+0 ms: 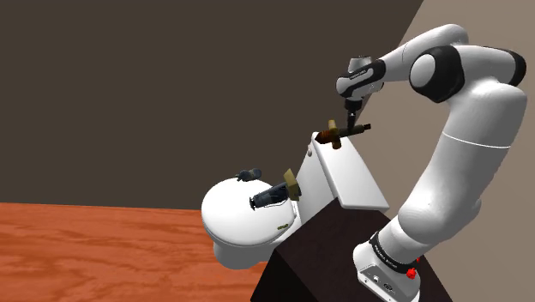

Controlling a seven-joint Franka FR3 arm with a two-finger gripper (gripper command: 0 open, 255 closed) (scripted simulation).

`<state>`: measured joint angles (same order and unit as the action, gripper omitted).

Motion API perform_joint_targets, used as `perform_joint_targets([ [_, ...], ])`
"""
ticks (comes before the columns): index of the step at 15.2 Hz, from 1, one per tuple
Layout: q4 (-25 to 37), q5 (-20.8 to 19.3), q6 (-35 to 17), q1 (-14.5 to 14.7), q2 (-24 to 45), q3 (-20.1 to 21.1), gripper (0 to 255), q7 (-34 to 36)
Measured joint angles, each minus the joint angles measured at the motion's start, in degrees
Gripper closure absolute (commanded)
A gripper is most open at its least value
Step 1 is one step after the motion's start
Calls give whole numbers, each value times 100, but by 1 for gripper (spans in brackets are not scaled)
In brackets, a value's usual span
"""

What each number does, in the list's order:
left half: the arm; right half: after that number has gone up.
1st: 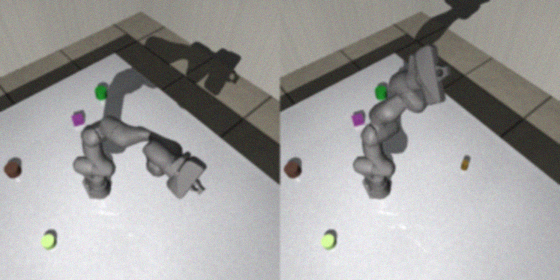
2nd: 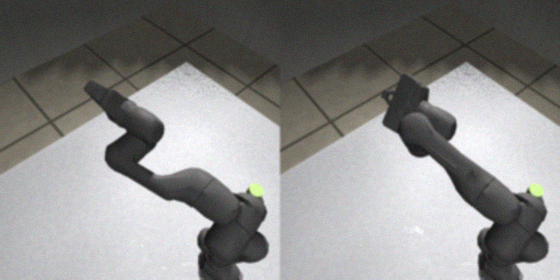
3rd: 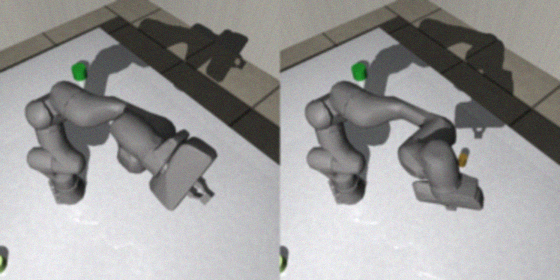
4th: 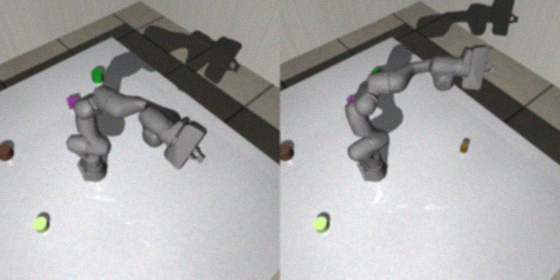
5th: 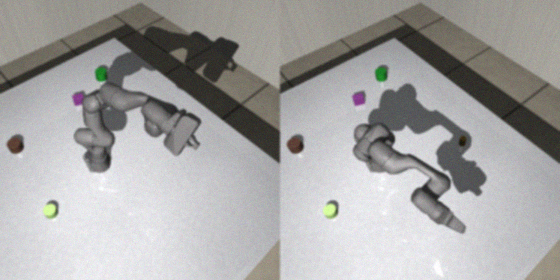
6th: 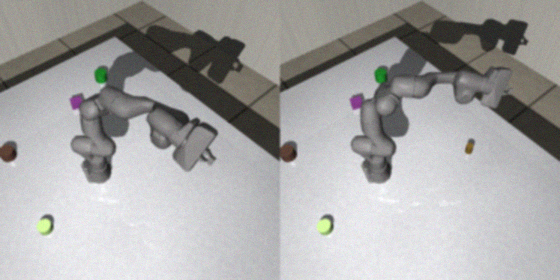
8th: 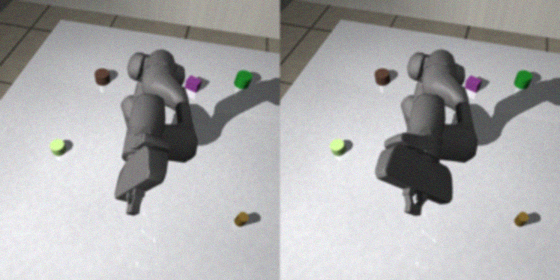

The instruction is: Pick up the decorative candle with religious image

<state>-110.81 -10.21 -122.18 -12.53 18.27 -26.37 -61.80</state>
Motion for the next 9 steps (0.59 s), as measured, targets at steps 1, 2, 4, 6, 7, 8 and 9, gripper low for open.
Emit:
perform_joint_targets([
  [1, 249, 62, -39, -98, 277, 15, 0, -155],
  [2, 438, 87, -66, -173, 489, 27, 0, -278],
  [4, 807, 131, -70, -282, 858, 68, 0, -445],
  [6, 907, 156, -151, -343, 1035, 90, 0, -506],
  [7, 940, 174, -188, -363, 1106, 102, 0, -516],
  [8, 942, 187, -243, -376, 1166, 113, 0, -513],
  [9, 926, 195, -299, -381, 1210, 122, 0, -503],
])
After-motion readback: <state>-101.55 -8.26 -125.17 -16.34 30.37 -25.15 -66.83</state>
